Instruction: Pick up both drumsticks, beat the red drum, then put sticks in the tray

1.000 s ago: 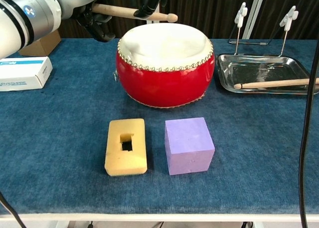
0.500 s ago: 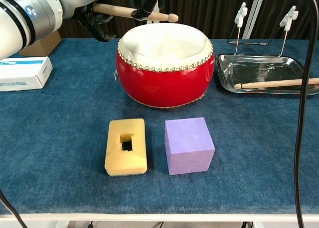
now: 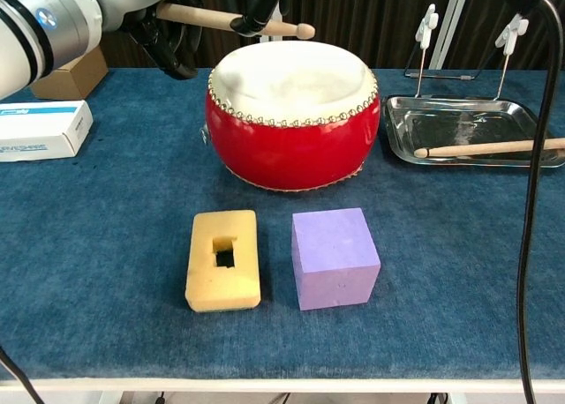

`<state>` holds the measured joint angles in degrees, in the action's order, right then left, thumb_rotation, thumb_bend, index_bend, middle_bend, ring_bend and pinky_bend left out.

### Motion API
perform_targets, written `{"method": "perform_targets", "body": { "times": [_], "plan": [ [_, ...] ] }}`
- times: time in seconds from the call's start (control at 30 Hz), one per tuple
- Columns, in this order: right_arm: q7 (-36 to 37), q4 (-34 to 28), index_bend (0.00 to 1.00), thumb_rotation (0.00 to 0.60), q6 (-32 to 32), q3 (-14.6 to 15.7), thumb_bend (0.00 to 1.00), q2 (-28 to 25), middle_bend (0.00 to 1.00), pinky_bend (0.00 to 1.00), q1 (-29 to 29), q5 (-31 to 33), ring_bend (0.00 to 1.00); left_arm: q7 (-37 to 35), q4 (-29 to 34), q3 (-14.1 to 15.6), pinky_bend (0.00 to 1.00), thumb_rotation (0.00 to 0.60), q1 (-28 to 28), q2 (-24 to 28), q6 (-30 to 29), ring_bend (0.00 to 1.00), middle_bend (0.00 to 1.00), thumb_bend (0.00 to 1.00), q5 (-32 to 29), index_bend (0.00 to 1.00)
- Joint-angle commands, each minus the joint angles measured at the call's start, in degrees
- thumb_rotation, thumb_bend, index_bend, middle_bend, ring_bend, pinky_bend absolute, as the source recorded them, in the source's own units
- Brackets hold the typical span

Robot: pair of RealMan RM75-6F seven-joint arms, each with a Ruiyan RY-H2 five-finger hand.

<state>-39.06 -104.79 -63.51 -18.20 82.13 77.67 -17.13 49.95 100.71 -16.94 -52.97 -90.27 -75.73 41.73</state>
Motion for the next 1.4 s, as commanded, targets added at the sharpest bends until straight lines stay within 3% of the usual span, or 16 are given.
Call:
{"method": "perform_targets", "body": {
  "times": [0.03,0.17,0.33,0.53,0.83,1.13,1.4],
  "plan": [
    [-0.02,-0.23,0.68,0.6,0.0,0.1,0.63,-0.1,0.59,0.35,-0.27,-0.33,0.34,0.4,0.5,-0.06,0.99,0.6,0.09,0.45,-0.34,0.56,0.46,0.08,-0.69,0.35],
    [-0.32,-0.6,0.68,0.6,0.0,0.58,0.63,-0.57,0.59,0.36,-0.85,-1.08,0.35,-0.13,0.47,0.1,0.87,0.6,0.44,0.72,-0.42,0.47,0.36,0.05,-0.85,0.27],
    [0.2,-1.27,0.69,0.6,-0.18,0.94,0.64,-1.33,0.6,0.36,-1.99,-2.46,0.36,-1.01,0.64,0.13,0.6,0.6,0.91,1.35,0.14,0.35,0.27,0.02,-1.67,0.19],
    [1.18,-2.4,0.7,0.6,0.09,1.26,0.65,-2.76,0.61,0.36,-3.57,-4.14,0.36,-1.21,0.98,0.21,0.44,0.6,1.26,1.94,-0.24,0.25,0.19,0.0,-2.11,0.14],
    [2.9,-6.44,0.71,0.6,0.96,3.67,0.65,-9.13,0.62,0.36,-8.05,-7.69,0.36,-4.47,0.97,0.77,0.38,0.6,4.18,4.9,-1.37,0.22,0.18,0.0,-1.81,0.11],
    [10.54,-11.22,0.73,0.6,1.69,10.24,0.66,-23.19,0.63,0.36,-20.12,-21.39,0.38,-12.14,-0.45,2.86,0.38,0.6,11.19,10.53,-2.67,0.22,0.18,0.0,-0.53,0.11],
    [19.7,-9.12,0.74,0.6,5.12,16.04,0.67,-33.49,0.63,0.36,-30.55,-30.76,0.38,-19.57,-2.42,4.4,0.38,0.6,17.4,13.58,-3.62,0.22,0.18,0.0,1.04,0.11]
  ]
}}
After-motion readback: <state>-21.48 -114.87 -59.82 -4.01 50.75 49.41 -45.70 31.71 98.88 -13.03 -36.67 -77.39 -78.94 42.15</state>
